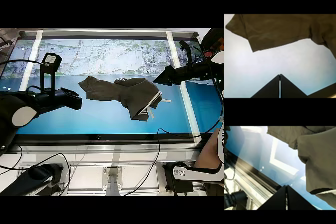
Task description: Fold the clothes and pants, and hang the long-sleeved shirts on hangers.
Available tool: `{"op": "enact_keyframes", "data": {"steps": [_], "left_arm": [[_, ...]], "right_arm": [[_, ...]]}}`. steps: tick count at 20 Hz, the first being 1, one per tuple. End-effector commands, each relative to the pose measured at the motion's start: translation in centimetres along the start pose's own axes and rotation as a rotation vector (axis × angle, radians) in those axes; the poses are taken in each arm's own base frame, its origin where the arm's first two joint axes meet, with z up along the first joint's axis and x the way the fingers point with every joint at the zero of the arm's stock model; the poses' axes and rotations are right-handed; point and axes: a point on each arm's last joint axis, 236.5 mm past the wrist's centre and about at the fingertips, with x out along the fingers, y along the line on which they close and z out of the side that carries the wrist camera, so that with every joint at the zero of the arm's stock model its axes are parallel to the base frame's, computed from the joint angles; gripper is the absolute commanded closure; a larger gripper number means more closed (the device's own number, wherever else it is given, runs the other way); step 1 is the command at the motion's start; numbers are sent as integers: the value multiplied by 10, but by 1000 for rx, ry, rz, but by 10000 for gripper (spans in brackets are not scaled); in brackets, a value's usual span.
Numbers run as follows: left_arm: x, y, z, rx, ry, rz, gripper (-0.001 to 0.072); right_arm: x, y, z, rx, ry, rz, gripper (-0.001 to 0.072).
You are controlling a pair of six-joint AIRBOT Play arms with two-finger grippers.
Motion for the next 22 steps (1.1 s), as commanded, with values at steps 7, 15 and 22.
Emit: {"op": "enact_keyframes", "data": {"steps": [7, 15, 22], "left_arm": [[36, 28, -40, -72, 120, 62, 703], [83, 62, -76, -487, 74, -29, 707], [135, 42, -80, -608, 98, -252, 706]], "right_arm": [[0, -1, 7, 0, -28, -4, 694], [-1, -6, 33, -22, -140, -22, 701], [13, 29, 17, 70, -179, 372, 700]]}}
